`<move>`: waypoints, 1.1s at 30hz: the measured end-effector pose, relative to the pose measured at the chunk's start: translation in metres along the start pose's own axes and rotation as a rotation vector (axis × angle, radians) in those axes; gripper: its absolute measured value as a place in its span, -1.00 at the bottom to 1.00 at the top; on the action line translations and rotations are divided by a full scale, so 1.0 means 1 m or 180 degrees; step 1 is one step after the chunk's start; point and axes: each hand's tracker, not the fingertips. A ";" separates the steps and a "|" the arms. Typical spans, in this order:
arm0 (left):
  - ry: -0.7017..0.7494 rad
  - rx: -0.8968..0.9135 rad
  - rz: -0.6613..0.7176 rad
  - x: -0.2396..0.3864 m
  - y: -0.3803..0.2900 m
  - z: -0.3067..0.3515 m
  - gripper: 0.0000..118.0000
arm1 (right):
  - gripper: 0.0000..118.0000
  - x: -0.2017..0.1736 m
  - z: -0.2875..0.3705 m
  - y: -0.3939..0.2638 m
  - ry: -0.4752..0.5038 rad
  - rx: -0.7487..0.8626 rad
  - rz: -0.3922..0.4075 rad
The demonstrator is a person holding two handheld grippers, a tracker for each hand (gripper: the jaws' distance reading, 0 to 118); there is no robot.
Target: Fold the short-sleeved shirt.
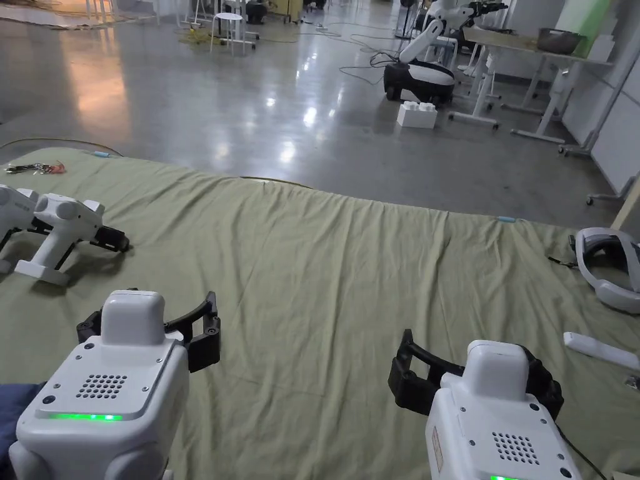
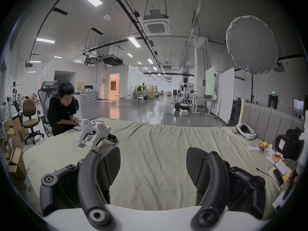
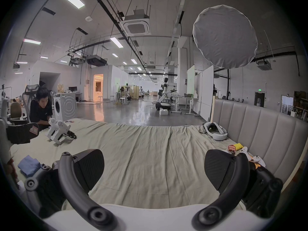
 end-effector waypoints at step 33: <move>-0.0081 0.0182 -0.0115 0.010 0.014 -0.003 0.90 | 1.00 0.002 -0.028 0.026 -0.0482 -0.0713 -0.0519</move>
